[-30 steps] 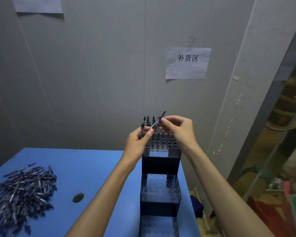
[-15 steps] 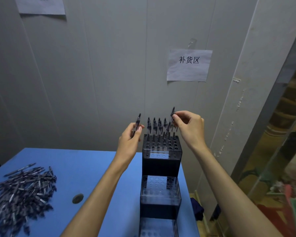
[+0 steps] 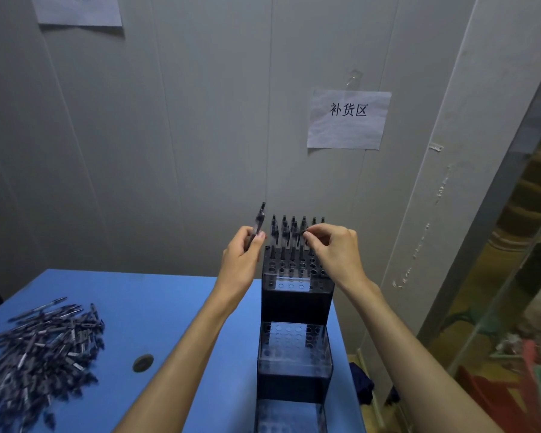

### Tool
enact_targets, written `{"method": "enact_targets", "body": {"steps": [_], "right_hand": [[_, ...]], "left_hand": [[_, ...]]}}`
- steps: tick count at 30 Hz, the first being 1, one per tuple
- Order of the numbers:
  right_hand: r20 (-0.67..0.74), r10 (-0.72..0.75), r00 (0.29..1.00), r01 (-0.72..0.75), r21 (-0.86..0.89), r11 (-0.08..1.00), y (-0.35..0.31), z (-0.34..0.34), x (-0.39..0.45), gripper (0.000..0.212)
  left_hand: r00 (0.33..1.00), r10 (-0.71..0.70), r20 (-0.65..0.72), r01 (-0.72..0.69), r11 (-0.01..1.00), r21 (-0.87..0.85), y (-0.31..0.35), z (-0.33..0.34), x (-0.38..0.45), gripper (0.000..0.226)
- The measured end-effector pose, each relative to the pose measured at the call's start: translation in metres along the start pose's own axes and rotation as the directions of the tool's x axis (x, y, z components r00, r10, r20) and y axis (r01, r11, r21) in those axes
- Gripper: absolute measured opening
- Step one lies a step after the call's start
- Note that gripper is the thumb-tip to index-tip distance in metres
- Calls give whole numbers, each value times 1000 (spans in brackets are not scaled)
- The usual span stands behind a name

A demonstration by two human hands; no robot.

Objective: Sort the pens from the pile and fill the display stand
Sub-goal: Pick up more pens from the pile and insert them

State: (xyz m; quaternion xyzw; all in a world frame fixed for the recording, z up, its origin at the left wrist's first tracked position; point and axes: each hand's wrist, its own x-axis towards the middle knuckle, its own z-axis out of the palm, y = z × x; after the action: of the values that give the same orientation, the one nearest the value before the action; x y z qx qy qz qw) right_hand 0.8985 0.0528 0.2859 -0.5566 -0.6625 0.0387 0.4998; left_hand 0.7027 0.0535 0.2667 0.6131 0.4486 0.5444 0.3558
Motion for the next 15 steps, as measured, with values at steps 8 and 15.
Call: {"method": "enact_targets", "body": {"steps": [8,15], "right_hand": [[-27,47,999,-47,4,999,5,3,-6,16],[-46,59,997,-56,70,996,3,-14,-4,15]], "left_hand": [[1000,0,-5,0,1000,-18,0,5,-1,12],[999,37,5,-37,998,56,14,13,-1,6]]}}
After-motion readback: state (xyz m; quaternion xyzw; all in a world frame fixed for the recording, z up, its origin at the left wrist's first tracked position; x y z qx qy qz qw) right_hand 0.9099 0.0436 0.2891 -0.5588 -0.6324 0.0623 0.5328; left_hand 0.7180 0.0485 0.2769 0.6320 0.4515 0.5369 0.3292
